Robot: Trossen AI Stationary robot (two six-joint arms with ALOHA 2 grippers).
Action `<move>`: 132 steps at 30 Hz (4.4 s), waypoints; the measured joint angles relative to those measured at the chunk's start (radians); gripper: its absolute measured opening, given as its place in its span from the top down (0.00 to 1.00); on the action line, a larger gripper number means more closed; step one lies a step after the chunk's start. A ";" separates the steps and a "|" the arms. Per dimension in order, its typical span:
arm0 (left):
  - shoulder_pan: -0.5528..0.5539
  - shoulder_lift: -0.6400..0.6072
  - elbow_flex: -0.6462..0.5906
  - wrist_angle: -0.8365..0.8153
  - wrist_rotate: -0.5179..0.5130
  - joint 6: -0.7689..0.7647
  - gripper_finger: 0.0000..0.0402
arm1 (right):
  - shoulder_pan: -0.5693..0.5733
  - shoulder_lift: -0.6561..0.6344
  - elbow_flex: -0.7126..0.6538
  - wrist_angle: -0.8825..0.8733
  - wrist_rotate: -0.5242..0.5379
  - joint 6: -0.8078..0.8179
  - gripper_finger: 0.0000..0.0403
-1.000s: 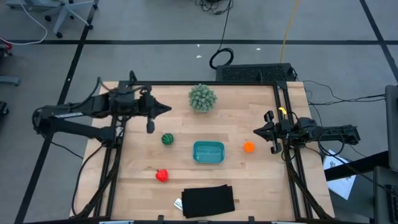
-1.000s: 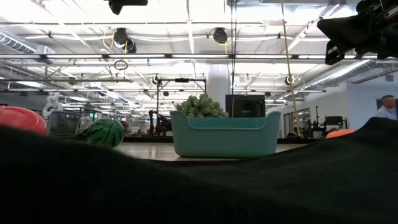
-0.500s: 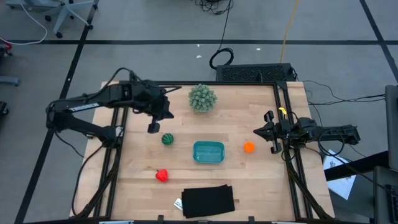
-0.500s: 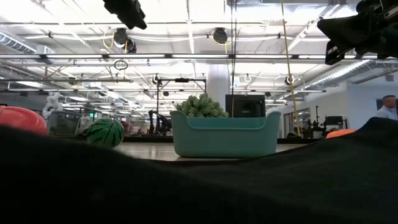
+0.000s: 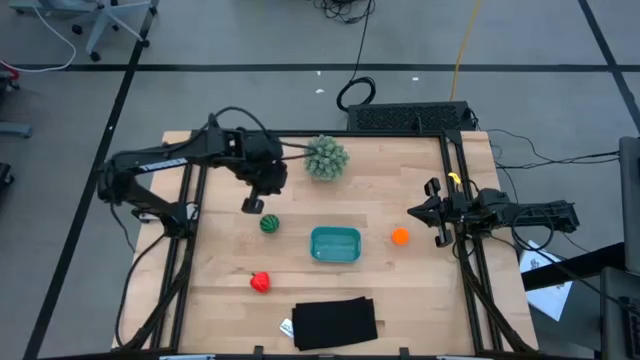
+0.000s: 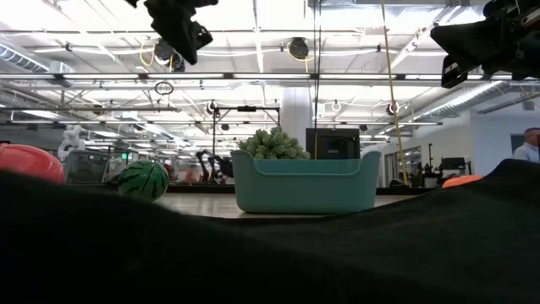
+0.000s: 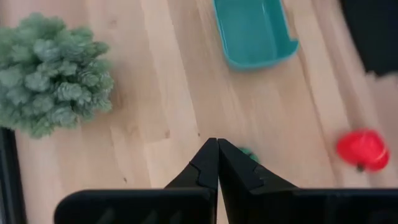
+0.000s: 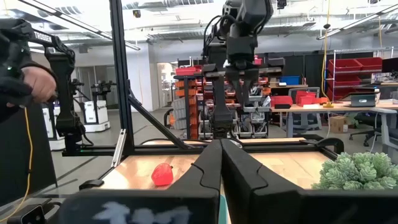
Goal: Pick and placing Produce into tupperware
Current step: Put the watermelon toy into the bin
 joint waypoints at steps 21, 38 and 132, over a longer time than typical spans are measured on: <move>-0.078 0.020 0.000 -0.061 -0.072 0.315 0.98 | 0.000 0.000 0.000 0.000 0.000 0.000 1.00; -0.078 0.020 0.000 -0.038 0.029 0.144 0.46 | 0.000 0.000 0.000 0.000 0.001 0.000 1.00; -0.214 0.250 -0.399 0.229 -0.225 0.620 0.09 | 0.000 0.055 0.000 0.004 0.008 -0.024 1.00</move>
